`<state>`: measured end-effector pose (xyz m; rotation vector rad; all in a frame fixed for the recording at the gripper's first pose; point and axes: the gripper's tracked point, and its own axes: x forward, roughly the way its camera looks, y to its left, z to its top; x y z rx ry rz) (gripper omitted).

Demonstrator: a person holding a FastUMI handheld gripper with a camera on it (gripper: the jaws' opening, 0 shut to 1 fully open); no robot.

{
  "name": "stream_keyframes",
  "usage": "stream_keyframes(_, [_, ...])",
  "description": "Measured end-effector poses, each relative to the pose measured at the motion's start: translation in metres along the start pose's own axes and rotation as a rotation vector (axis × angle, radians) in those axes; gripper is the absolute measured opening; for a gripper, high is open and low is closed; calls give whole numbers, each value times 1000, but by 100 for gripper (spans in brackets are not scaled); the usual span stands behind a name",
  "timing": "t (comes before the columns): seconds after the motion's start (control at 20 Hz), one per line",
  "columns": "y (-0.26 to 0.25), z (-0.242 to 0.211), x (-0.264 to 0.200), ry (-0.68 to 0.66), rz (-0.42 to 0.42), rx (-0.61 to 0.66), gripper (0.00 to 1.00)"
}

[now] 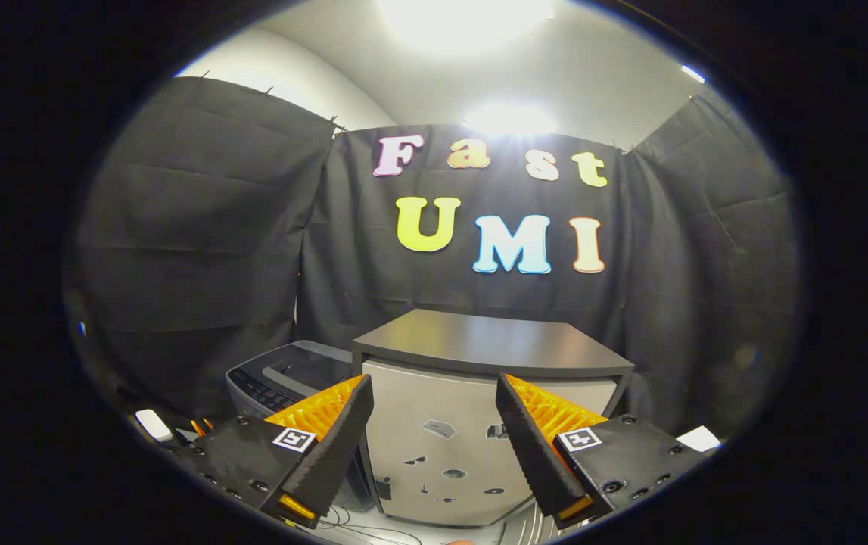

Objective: Put the clothes into the washing machine and then close the washing machine lid.

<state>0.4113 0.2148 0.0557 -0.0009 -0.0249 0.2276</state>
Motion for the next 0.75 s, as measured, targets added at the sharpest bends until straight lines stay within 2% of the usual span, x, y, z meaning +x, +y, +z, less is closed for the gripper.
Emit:
stream_keyframes(0.45, [-9,4,2,-31,-77,26,100])
stream_keyframes(0.75, [-8,4,2,-28,-76,13,100])
